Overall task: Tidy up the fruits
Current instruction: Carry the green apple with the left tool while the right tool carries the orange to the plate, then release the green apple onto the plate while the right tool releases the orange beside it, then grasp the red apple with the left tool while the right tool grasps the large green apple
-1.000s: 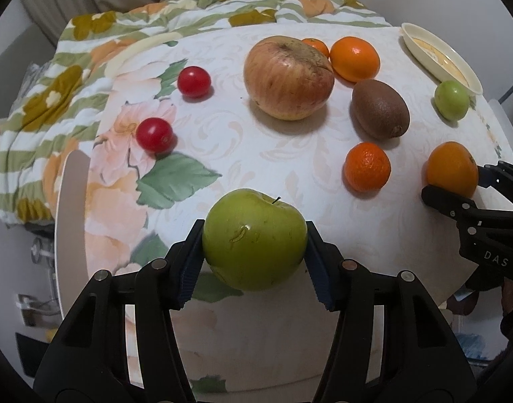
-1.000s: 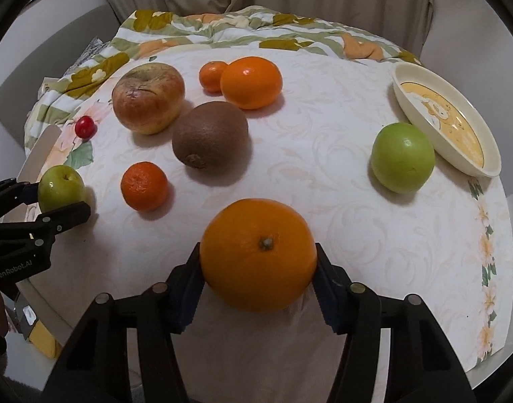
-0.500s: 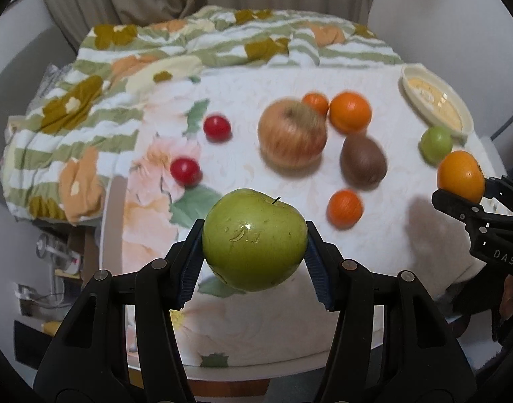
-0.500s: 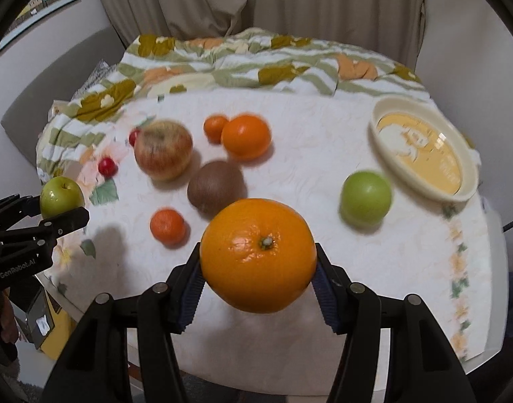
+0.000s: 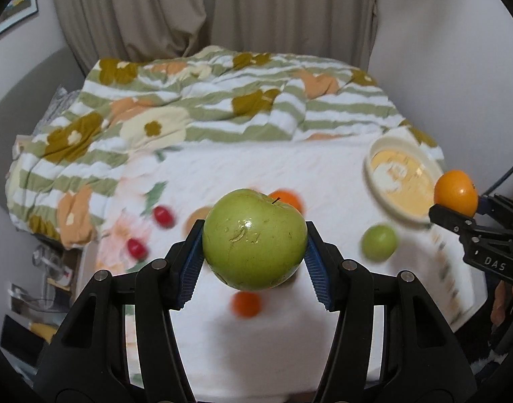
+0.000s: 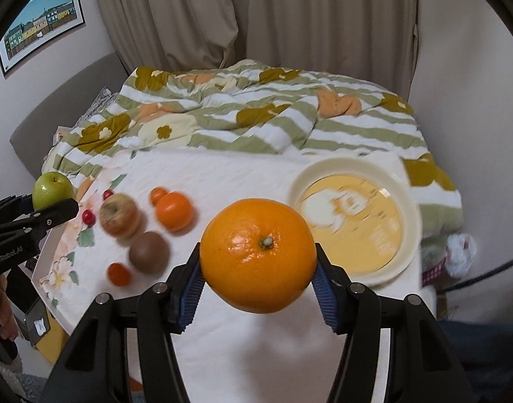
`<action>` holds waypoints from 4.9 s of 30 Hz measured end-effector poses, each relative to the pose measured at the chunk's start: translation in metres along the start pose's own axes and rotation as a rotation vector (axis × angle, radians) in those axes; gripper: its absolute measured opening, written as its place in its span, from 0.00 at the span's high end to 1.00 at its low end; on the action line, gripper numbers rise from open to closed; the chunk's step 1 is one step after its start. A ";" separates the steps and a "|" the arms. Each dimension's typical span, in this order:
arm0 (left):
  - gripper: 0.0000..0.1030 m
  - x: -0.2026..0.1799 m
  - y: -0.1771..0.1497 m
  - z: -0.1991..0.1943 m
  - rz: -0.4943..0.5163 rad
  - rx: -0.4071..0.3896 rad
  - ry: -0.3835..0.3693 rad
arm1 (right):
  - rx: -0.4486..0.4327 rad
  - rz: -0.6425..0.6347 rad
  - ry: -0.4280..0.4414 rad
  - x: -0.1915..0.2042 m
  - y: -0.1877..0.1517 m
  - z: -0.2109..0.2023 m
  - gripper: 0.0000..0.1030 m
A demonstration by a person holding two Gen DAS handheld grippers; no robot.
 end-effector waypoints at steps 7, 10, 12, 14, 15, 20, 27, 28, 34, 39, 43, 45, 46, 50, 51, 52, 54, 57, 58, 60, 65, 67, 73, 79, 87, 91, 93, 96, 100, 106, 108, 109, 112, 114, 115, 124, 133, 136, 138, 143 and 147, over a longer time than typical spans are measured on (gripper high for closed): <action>0.39 -0.062 0.057 0.028 -0.029 -0.039 -0.062 | -0.003 -0.036 0.004 -0.061 0.043 0.011 0.47; 0.39 -0.089 0.082 0.047 -0.008 -0.043 -0.102 | 0.003 -0.040 -0.007 -0.083 0.057 0.019 0.47; 0.39 -0.103 0.094 0.058 0.013 -0.039 -0.124 | 0.007 -0.031 -0.013 -0.093 0.064 0.024 0.47; 0.39 -0.117 0.105 0.070 0.043 -0.034 -0.147 | 0.009 -0.013 -0.022 -0.106 0.070 0.028 0.47; 0.39 -0.123 0.110 0.077 0.059 -0.029 -0.163 | 0.010 -0.005 -0.027 -0.112 0.072 0.031 0.47; 0.39 -0.155 0.129 0.115 0.140 0.008 -0.247 | 0.015 0.072 -0.062 -0.139 0.079 0.041 0.47; 0.39 -0.193 0.144 0.165 0.246 0.058 -0.340 | 0.018 0.172 -0.113 -0.165 0.079 0.049 0.47; 0.39 -0.197 0.146 0.171 0.257 0.065 -0.347 | 0.019 0.189 -0.121 -0.170 0.078 0.050 0.47; 0.39 -0.217 0.148 0.204 0.334 0.099 -0.375 | 0.024 0.255 -0.152 -0.187 0.072 0.053 0.47; 0.39 -0.228 0.146 0.221 0.410 0.108 -0.358 | 0.030 0.300 -0.166 -0.199 0.066 0.057 0.47; 0.39 -0.234 0.145 0.227 0.446 0.106 -0.357 | 0.026 0.320 -0.171 -0.203 0.064 0.057 0.47; 0.39 -0.236 0.144 0.227 0.462 0.101 -0.352 | 0.024 0.324 -0.176 -0.204 0.064 0.057 0.47; 0.39 -0.237 0.144 0.228 0.470 0.100 -0.348 | 0.022 0.326 -0.180 -0.205 0.064 0.056 0.47; 0.23 -0.242 0.147 0.219 0.508 0.066 -0.323 | 0.014 0.336 -0.186 -0.206 0.064 0.052 0.47; 0.12 -0.241 0.148 0.216 0.514 0.056 -0.312 | 0.010 0.338 -0.187 -0.207 0.064 0.050 0.47; 0.00 -0.241 0.150 0.212 0.516 0.039 -0.299 | 0.008 0.340 -0.189 -0.207 0.063 0.049 0.47; 0.00 -0.237 0.153 0.200 0.515 -0.005 -0.292 | 0.002 0.341 -0.191 -0.208 0.063 0.046 0.47; 0.00 -0.231 0.154 0.192 0.511 -0.006 -0.282 | -0.003 0.339 -0.190 -0.209 0.063 0.043 0.47; 0.00 -0.229 0.154 0.190 0.508 -0.003 -0.280 | -0.003 0.336 -0.187 -0.208 0.063 0.043 0.47; 0.00 -0.222 0.152 0.186 0.491 0.007 -0.267 | -0.003 0.326 -0.183 -0.207 0.063 0.042 0.47; 0.00 -0.201 0.147 0.171 0.431 0.017 -0.224 | 0.005 0.276 -0.151 -0.200 0.067 0.044 0.47; 0.00 -0.193 0.144 0.164 0.405 0.020 -0.210 | 0.009 0.246 -0.137 -0.194 0.068 0.046 0.47; 0.00 -0.167 0.131 0.140 0.328 0.032 -0.149 | 0.035 0.134 -0.075 -0.174 0.072 0.059 0.47; 0.00 -0.138 0.110 0.120 0.229 0.058 -0.085 | 0.059 0.004 -0.036 -0.156 0.072 0.084 0.47; 0.00 -0.108 0.079 0.104 0.129 0.105 -0.009 | 0.087 -0.112 -0.032 -0.146 0.067 0.119 0.47; 0.00 -0.098 0.063 0.098 0.091 0.128 0.016 | 0.090 -0.139 -0.028 -0.145 0.067 0.126 0.47; 0.00 -0.096 0.056 0.097 0.075 0.137 0.021 | 0.091 -0.155 -0.032 -0.143 0.065 0.128 0.47; 0.00 -0.093 0.048 0.095 0.050 0.148 0.030 | 0.085 -0.167 -0.034 -0.142 0.063 0.130 0.46; 0.00 -0.091 0.040 0.091 0.020 0.150 0.039 | 0.030 -0.190 -0.023 -0.138 0.065 0.120 0.13; 0.00 -0.087 0.026 0.080 -0.023 0.147 0.060 | -0.015 -0.189 -0.005 -0.136 0.068 0.108 0.01; 0.00 -0.085 0.022 0.076 -0.037 0.149 0.066 | -0.017 -0.184 0.002 -0.137 0.067 0.105 0.01; 0.00 -0.085 0.020 0.072 -0.042 0.149 0.072 | -0.015 -0.180 0.004 -0.138 0.068 0.103 0.01; 0.00 -0.080 0.017 0.061 -0.050 0.144 0.090 | -0.013 -0.165 0.010 -0.138 0.070 0.094 0.01; 0.00 -0.077 0.015 0.050 -0.056 0.132 0.104 | -0.016 -0.162 0.006 -0.138 0.072 0.086 0.01; 0.00 -0.075 0.015 0.044 -0.059 0.126 0.110 | -0.017 -0.161 0.002 -0.137 0.073 0.080 0.01; 0.00 -0.041 -0.003 -0.008 -0.084 0.072 0.160 | -0.067 -0.133 -0.011 -0.116 0.072 0.022 0.01; 0.00 0.023 -0.028 -0.037 -0.060 0.010 0.137 | -0.089 -0.028 0.006 -0.054 0.049 -0.022 0.01; 0.00 0.048 -0.035 -0.039 -0.047 0.002 0.112 | -0.106 -0.012 -0.013 -0.026 0.036 -0.027 0.01; 0.00 0.064 -0.040 -0.038 -0.036 0.000 0.089 | -0.110 -0.010 -0.035 -0.010 0.028 -0.027 0.01; 0.00 0.096 -0.048 -0.030 0.001 -0.008 0.027 | -0.102 0.033 -0.041 0.031 0.006 -0.022 0.01; 0.00 0.119 -0.053 -0.018 0.049 -0.011 -0.032 | -0.087 0.071 -0.069 0.055 -0.011 -0.010 0.01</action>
Point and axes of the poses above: each gripper's, at about its wrist camera, not at the fingertips, and z roughly the way its jaws point, x to its left, y to its top, the point moved 3 cm from there along z, roughly the way its jaws point, and after that the axes turned 15 degrees about z, right-handed, at the moved point
